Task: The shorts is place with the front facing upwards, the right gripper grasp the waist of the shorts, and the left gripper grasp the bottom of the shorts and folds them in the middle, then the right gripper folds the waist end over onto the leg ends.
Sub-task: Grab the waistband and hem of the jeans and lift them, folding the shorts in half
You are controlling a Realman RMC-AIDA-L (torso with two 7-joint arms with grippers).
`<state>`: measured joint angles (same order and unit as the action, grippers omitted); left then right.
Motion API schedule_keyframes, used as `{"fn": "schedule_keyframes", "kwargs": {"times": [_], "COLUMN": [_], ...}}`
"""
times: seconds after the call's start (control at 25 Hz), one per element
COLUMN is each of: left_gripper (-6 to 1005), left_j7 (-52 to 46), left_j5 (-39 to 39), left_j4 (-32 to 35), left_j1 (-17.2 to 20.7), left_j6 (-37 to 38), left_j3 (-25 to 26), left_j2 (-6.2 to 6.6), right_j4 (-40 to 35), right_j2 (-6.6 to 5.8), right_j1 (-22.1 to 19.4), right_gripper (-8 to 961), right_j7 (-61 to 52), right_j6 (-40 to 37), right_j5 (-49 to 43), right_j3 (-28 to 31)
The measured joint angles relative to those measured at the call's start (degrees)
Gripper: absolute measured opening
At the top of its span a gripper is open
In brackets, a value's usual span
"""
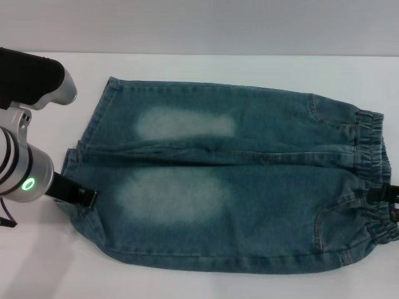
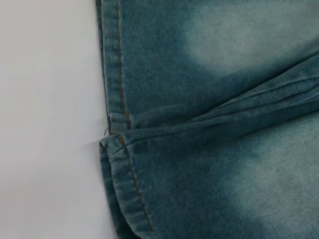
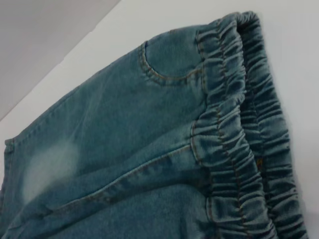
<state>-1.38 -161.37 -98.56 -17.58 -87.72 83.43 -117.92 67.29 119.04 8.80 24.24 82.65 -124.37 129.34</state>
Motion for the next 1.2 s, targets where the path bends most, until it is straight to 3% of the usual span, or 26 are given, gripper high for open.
{"fn": "schedule_keyframes", "kwargs": {"times": [0.44,0.88,1.2], "left_gripper": [34,34,34], "left_j7": [0.74,0.92,1.45], "left_j5": [0.00,0.00,0.00], "left_j4": [0.04,0.04,0.03], "left_j1": [0.00,-0.12,-0.17], "left_j6": [0.33,0.32,0.26], "left_j3": [-0.02,-0.02,-0.02], "left_j2": [-0.02,0.01,-0.03], "right_j4": [-0.58,-1.47,-1.33], "right_j2": [0.03,-0.10,-0.13], "right_j1": [0.16,0.37,0.34], "right_gripper": [809,598,257], "right_j7": [1.41,3.93,4.68], "right_j6": [1.16,2.02,2.28], "right_j5": [1.12,3.49,3.59], "right_j3": [-0.58,-0.59,-0.32]}}
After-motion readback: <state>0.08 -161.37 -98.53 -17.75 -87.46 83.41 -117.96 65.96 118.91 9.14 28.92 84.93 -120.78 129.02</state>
